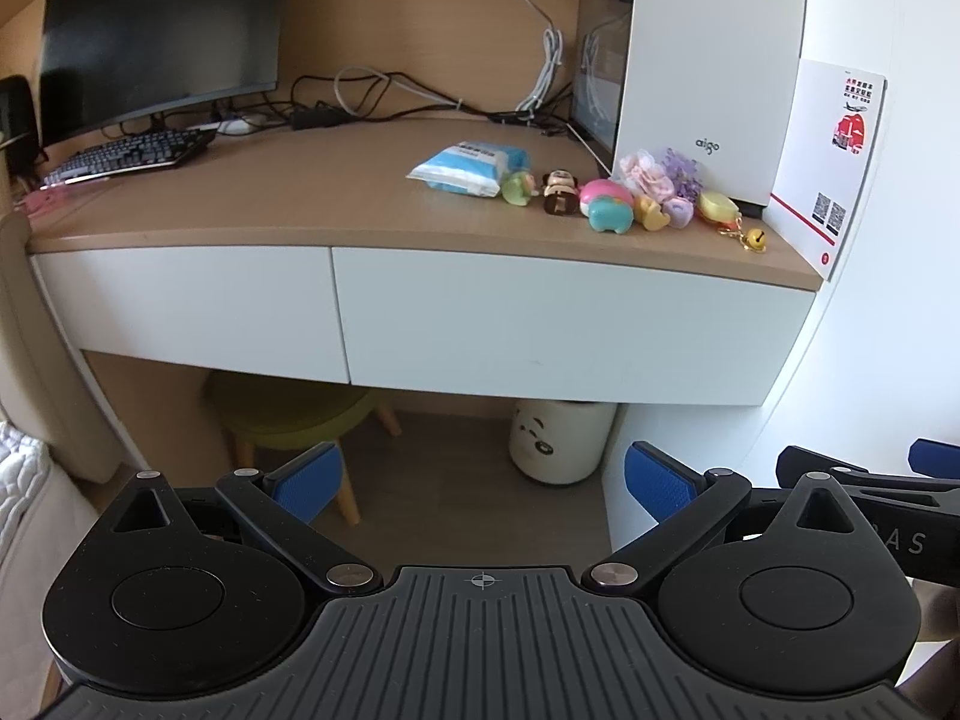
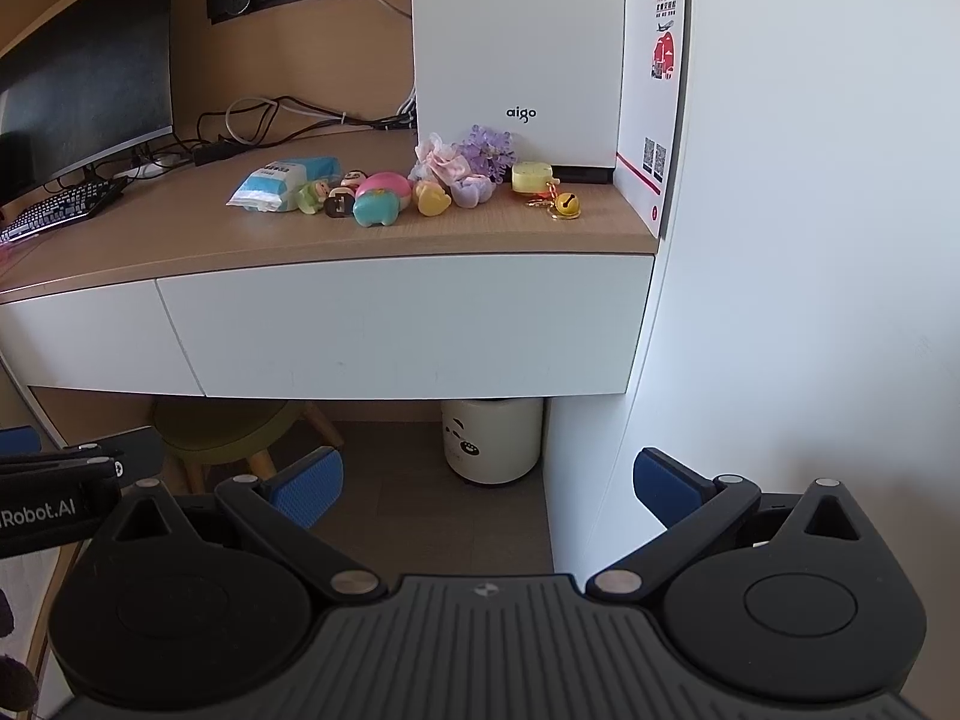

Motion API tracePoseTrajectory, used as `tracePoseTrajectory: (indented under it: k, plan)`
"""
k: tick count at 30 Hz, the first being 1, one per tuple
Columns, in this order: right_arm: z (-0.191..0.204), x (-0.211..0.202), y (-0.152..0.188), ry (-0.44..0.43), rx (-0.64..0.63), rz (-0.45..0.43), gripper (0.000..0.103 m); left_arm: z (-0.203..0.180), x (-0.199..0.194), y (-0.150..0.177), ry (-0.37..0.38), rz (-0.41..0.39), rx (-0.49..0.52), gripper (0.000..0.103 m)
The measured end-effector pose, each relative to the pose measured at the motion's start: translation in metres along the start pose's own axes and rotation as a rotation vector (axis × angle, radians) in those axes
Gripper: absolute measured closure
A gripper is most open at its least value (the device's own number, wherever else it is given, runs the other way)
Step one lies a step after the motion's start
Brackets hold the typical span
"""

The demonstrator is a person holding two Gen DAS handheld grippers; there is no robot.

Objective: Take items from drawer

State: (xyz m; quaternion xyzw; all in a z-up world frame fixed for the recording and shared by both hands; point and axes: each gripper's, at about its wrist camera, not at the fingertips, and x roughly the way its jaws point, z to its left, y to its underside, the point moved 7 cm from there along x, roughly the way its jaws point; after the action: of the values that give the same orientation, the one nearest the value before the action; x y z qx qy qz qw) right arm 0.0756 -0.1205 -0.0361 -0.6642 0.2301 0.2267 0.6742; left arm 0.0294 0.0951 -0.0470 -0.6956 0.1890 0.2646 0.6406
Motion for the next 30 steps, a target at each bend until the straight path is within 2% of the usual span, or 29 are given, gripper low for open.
tracePoseTrajectory:
  k: [30]
  plan:
    - [-0.0059,0.0021,-0.0009,0.009,0.007,0.003,0.0,-0.0012,0.0028,0.0,0.024,0.011,-0.014,0.0]
